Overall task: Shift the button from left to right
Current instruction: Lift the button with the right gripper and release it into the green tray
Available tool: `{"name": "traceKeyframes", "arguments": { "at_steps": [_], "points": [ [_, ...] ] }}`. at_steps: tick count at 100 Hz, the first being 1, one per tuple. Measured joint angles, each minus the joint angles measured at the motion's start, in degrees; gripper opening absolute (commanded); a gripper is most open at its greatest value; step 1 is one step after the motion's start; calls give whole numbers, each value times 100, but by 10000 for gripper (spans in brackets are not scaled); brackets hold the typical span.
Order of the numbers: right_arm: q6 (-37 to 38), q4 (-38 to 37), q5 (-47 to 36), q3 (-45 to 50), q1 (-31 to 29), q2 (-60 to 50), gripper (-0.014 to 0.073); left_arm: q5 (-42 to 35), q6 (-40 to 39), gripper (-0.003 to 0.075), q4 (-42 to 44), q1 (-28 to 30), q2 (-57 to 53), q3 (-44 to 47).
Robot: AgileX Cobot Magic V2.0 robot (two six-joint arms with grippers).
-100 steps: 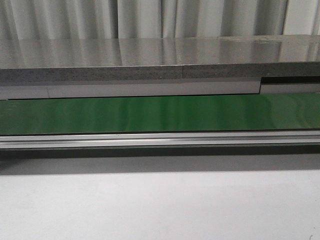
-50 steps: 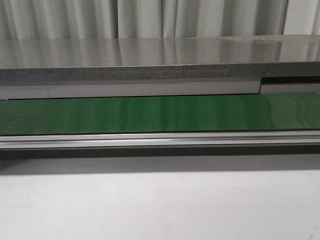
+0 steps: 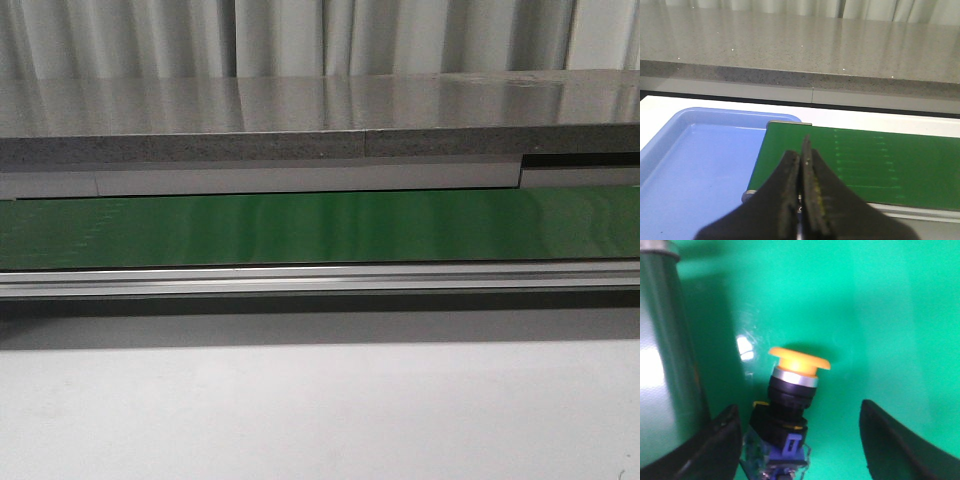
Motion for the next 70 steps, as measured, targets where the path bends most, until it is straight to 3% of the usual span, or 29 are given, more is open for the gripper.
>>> {"name": "traceKeyframes", "arguments": {
  "at_steps": [28, 70],
  "points": [
    [234, 199, -172, 0, 12, -571, 511, 0, 0, -20, 0, 0, 0, 0],
    [247, 510, -418, 99, 1214, -2169, 509, 0, 0, -20, 0, 0, 0, 0]
  ]
}}
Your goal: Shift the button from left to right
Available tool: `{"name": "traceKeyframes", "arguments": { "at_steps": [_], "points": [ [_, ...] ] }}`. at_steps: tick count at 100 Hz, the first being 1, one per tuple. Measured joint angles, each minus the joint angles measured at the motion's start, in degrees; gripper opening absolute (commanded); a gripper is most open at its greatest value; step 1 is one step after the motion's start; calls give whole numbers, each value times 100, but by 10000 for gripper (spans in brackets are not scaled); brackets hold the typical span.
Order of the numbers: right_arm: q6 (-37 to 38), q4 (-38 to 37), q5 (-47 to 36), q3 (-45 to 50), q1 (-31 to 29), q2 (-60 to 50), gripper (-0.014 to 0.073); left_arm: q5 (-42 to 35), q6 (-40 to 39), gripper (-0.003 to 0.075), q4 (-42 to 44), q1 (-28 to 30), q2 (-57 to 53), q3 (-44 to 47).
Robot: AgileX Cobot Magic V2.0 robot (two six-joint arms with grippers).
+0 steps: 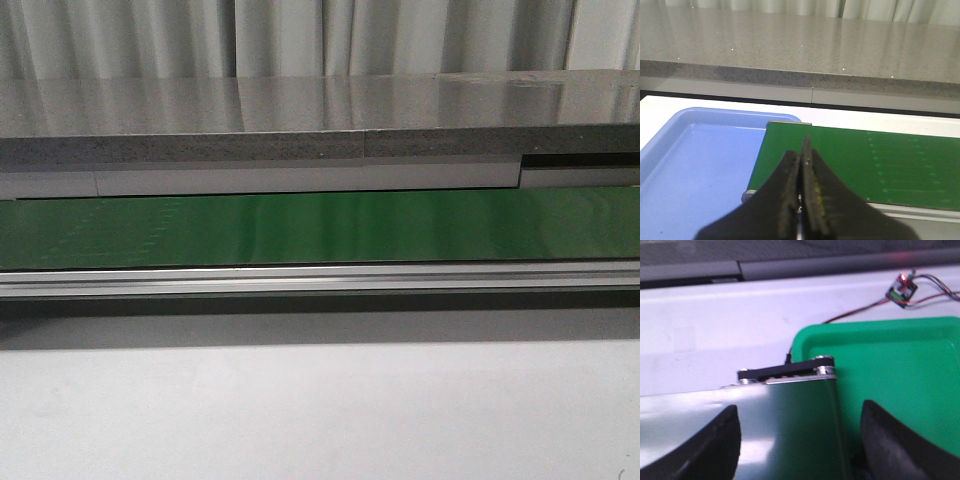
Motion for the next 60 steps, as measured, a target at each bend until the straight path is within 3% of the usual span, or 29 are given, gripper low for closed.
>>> {"name": "traceKeyframes", "arguments": {
  "at_steps": [38, 60],
  "points": [
    [3, 69, -1151, 2142, 1146, -2544, 509, 0, 0, -20, 0, 0, 0, 0],
    [13, 82, -1553, 3540, 1322, -4295, 509, 0, 0, -20, 0, 0, 0, 0]
  ]
}}
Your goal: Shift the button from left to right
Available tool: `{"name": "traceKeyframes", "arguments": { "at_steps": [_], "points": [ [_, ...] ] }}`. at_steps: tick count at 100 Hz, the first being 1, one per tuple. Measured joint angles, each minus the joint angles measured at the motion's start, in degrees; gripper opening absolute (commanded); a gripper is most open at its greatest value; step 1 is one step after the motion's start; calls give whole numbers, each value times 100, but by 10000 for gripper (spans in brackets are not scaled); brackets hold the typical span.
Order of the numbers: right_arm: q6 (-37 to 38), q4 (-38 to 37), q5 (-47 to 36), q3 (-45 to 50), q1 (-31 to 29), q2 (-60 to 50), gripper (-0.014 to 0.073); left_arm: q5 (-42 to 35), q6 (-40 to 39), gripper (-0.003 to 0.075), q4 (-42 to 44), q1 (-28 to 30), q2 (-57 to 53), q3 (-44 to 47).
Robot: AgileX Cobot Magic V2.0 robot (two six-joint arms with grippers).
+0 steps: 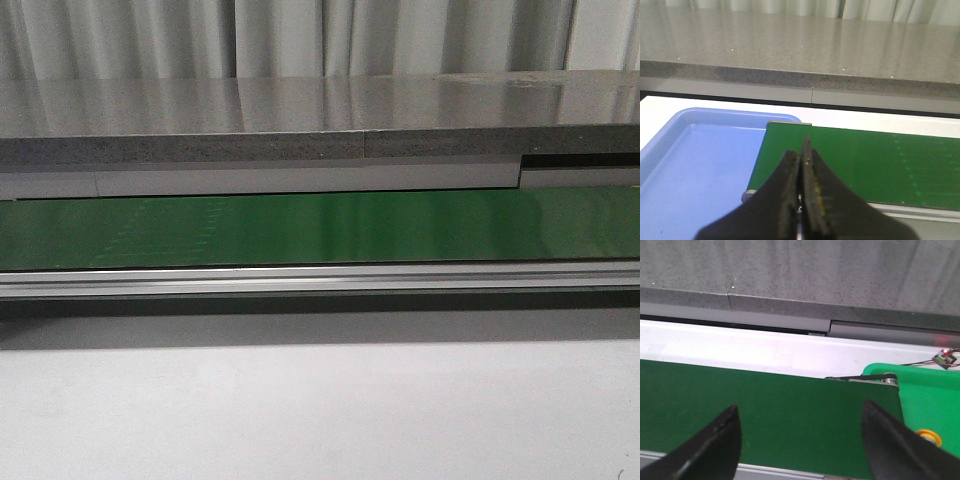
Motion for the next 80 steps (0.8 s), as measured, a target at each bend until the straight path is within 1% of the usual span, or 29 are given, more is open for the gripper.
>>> {"name": "traceKeyframes", "arguments": {
  "at_steps": [20, 39, 49, 56, 63, 68, 70, 75, 80],
  "points": [
    [0, 0, -22, 1039, 0, -1668, 509, 0, 0, -20, 0, 0, 0, 0],
    [0, 0, 197, 1662, 0, -2901, 505, 0, 0, -20, 0, 0, 0, 0],
    [0, 0, 403, 1828, 0, -3262, 456, 0, 0, -20, 0, 0, 0, 0],
    [0, 0, 458, 1880, 0, -3382, 379, 0, 0, -20, 0, 0, 0, 0],
    [0, 0, 491, 1906, 0, -3403, 271, 0, 0, -20, 0, 0, 0, 0],
    [0, 0, 501, 1916, 0, -3403, 169, 0, 0, -20, 0, 0, 0, 0],
    [0, 0, 501, 1916, 0, -3403, 143, 0, 0, -20, 0, 0, 0, 0],
    [0, 0, 501, 1916, 0, -3403, 43, 0, 0, -20, 0, 0, 0, 0],
    [0, 0, 501, 1916, 0, -3403, -37, 0, 0, -20, 0, 0, 0, 0]
  ]
}}
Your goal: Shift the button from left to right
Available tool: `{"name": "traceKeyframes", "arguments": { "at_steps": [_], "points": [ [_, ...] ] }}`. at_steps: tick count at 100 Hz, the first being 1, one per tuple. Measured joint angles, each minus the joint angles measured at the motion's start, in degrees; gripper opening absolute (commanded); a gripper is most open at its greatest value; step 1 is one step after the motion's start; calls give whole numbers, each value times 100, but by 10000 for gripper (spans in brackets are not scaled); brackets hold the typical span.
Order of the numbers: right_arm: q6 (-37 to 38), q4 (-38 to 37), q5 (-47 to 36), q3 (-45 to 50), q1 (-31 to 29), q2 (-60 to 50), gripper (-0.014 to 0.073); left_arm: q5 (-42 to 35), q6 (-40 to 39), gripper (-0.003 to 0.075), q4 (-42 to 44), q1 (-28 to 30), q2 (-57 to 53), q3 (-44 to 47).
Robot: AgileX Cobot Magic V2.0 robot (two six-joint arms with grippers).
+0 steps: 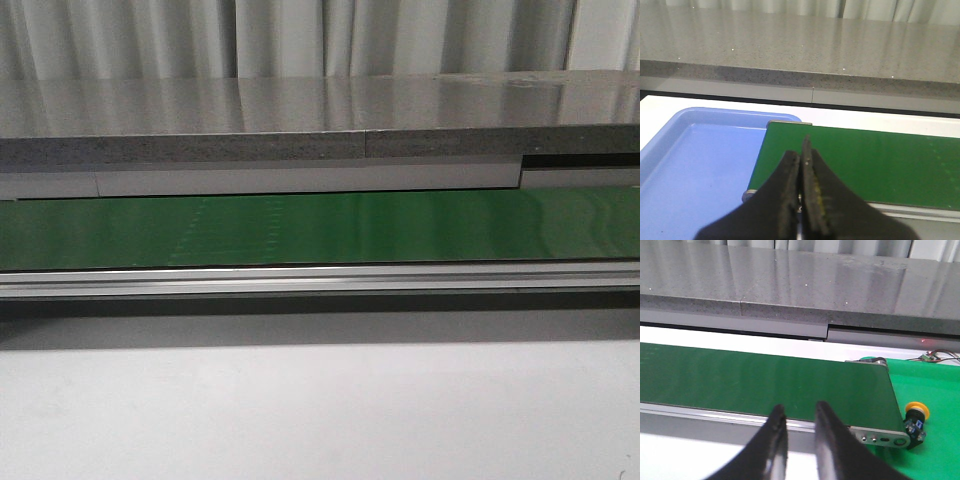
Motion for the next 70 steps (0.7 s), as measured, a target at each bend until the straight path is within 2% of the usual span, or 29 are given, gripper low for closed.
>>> {"name": "traceKeyframes", "arguments": {
  "at_steps": [3, 70],
  "points": [
    [0, 0, 0, 0, 0, 0, -76, 0, 0, -20, 0, 0, 0, 0],
    [0, 0, 0, 0, 0, 0, -68, 0, 0, -20, 0, 0, 0, 0]
  ]
}}
